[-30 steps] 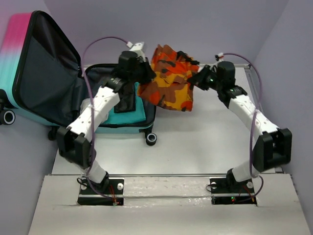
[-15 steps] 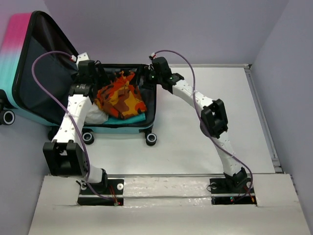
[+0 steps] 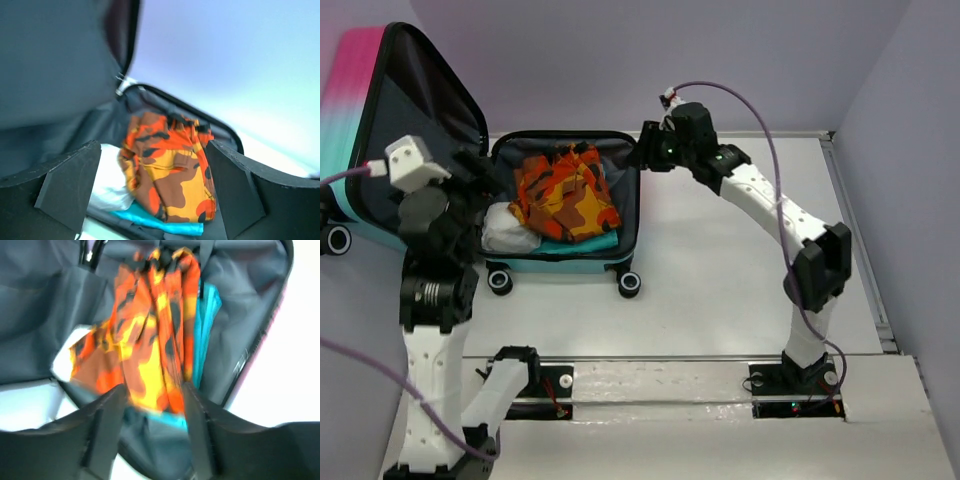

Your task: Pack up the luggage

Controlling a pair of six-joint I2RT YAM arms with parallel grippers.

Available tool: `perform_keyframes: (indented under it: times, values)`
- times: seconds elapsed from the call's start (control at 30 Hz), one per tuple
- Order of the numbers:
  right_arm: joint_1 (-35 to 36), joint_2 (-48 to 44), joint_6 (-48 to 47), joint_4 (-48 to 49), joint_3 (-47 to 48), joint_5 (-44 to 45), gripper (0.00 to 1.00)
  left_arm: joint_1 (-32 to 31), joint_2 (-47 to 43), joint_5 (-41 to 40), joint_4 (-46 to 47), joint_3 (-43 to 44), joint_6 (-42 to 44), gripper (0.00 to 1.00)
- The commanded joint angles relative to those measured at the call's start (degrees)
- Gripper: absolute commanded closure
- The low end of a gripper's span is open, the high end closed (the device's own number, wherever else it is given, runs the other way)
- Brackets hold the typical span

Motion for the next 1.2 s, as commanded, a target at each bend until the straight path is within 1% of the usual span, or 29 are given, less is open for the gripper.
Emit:
perform_keyframes:
  times: [0.0,0.07,0.1,0.13,0.2,0.23,0.27,0.3,0.33,0.37,0.4,0.43,0.5,0.53,0.57,0.6,0.63,0.67,0.7,0.73,0.83,0.9,0.97,1.07,1.13,1.17]
  values:
    - [0.1,-15.4,-4.1,10.7,-16.7,1.5,0.67,-0.1,-10.1,-11.9,-6.9,-4.6,-1.4,0.01]
    - [0.1,-20.3,-4.1,13.9,-23.3,0.9,0.68,-0.1,-13.5,-16.6,-9.4,-6.4,-2.0,0.02]
    - [0.1,-24.7,-4.1,16.3,-28.9,0.0,0.68,-0.1,-15.8,-22.5,-12.6,-6.7,-2.7,0.07]
    - [0.1,-26.6,-4.1,17.6,-31.3,-1.0,0.68,-0.2,-16.5,-25.4,-14.0,-7.2,-3.0,0.10]
    - [0.1,-30.0,-4.2,19.6,-35.4,-2.0,0.66,-0.4,-16.7,-32.1,-19.2,-8.9,-4.4,0.11]
    - [0.1,-32.7,-4.8,19.8,-38.4,-2.4,0.64,-0.5,-16.8,-37.7,-19.7,-11.6,-4.8,0.11]
    - [0.1,-33.8,-5.5,19.8,-39.6,-2.5,0.62,-0.3,-16.8,-39.7,-18.8,-11.6,-4.1,0.10]
    - [0.1,-34.6,-6.2,19.8,-40.6,-2.4,0.61,-1.0,-16.2,-40.0,-20.3,-11.1,-5.2,0.10]
    - [0.1,-35.4,-6.8,19.8,-41.5,-2.2,0.58,-1.0,-14.3,-43.3,-20.2,-10.5,-3.5,0.10]
    - [0.1,-36.1,-7.8,19.8,-42.8,-2.3,0.57,-1.1,-12.9,-44.4,-21.8,-9.2,-4.6,0.08]
    - [0.1,-36.2,-8.3,19.7,-43.2,-2.8,0.55,-2.2,-11.9,-47.2,-22.5,-9.7,-4.0,0.06]
    - [0.1,-36.2,-8.5,19.7,-43.7,-3.7,0.54,-2.8,-11.4,-50.5,-22.5,-10.2,-4.4,0.06]
    - [0.1,-35.8,-8.9,19.8,-44.7,-4.7,0.53,-1.9,-10.5,-53.7,-19.7,-11.6,-2.2,0.07]
    - [-0.4,-35.7,-9.1,19.8,-45.0,-4.7,0.53,-1.7,-9.3,-54.4,-18.8,-11.8,-1.5,0.07]
    - [-0.4,-35.5,-9.3,19.7,-45.5,-5.2,0.52,-1.7,-8.1,-55.7,-16.8,-13.7,2.6,0.07]
    - [-0.4,-35.4,-9.7,19.7,-45.9,-5.6,0.52,-1.7,-7.0,-56.9,-12.7,-14.6,4.3,0.07]
    - [-0.4,-35.7,-9.9,19.6,-46.2,-6.4,0.51,-1.0,-3.5,-58.0,-12.5,-14.9,4.5,0.07]
    - [-0.4,-36.1,-10.3,19.5,-46.7,-6.6,0.51,0.2,-1.3,-57.8,-13.2,-14.6,3.9,0.07]
    - [-0.4,-37.1,-11.0,19.5,-47.4,-6.8,0.51,1.7,0.8,-56.7,-15.3,-11.2,1.7,0.07]
    - [-0.4,-37.6,-11.6,19.2,-48.3,-7.0,0.51,5.1,4.2,-54.3,-18.7,-9.6,-2.2,0.07]
    - [-0.4,-39.6,-12.2,19.3,-49.7,-7.0,0.51,8.4,9.2,-54.2,-17.7,-8.2,-1.4,0.08]
    - [-0.4,-40.4,-12.4,19.2,-50.3,-7.2,0.51,9.9,12.0,-52.8,-16.9,-6.5,-2.3,0.09]
    - [-0.4,-41.0,-12.3,19.5,-50.6,-7.8,0.51,11.0,13.0,-51.7,-16.3,-4.4,-2.3,0.10]
    - [-0.4,-40.1,-11.5,19.7,-50.0,-12.8,0.51,11.1,16.2,-54.4,-17.9,-1.8,-2.2,0.15]
    - [-0.4,-39.5,-10.9,20.6,-50.2,-14.2,0.51,11.1,16.9,-53.8,-16.8,-1.7,-1.7,0.23]
    - [-0.4,-39.3,-11.0,20.7,-50.2,-13.9,0.51,11.1,17.0,-53.5,-16.6,-1.9,-1.6,0.29]
